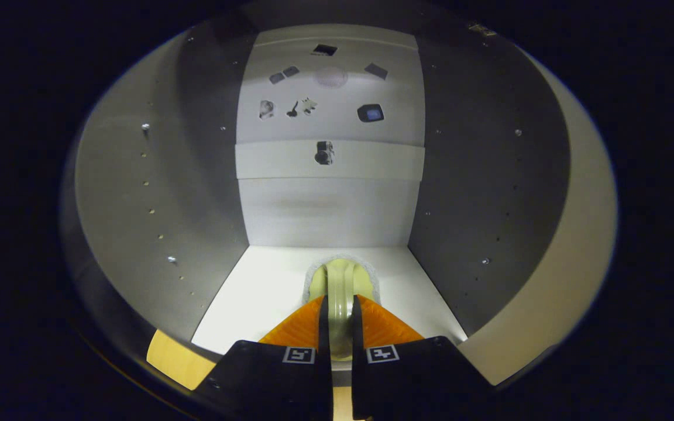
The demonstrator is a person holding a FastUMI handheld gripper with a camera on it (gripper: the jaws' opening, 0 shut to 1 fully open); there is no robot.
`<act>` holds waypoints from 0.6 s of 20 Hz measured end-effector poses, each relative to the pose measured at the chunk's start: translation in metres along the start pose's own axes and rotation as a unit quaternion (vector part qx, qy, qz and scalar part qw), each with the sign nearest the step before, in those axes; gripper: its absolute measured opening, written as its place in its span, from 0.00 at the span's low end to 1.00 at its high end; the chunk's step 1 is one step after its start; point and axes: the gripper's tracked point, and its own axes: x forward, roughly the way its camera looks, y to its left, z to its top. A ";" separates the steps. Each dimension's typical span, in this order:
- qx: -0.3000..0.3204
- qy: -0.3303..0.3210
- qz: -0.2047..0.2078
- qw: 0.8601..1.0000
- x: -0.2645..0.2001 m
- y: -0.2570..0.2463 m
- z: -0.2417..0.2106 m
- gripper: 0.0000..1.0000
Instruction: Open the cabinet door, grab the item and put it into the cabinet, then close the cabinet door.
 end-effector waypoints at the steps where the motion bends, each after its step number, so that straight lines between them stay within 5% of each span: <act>1: -0.002 0.000 -0.003 1.000 0.008 -0.001 0.000 0.17; 12: 0.009 0.015 -0.019 1.000 0.061 -0.008 -0.011 0.21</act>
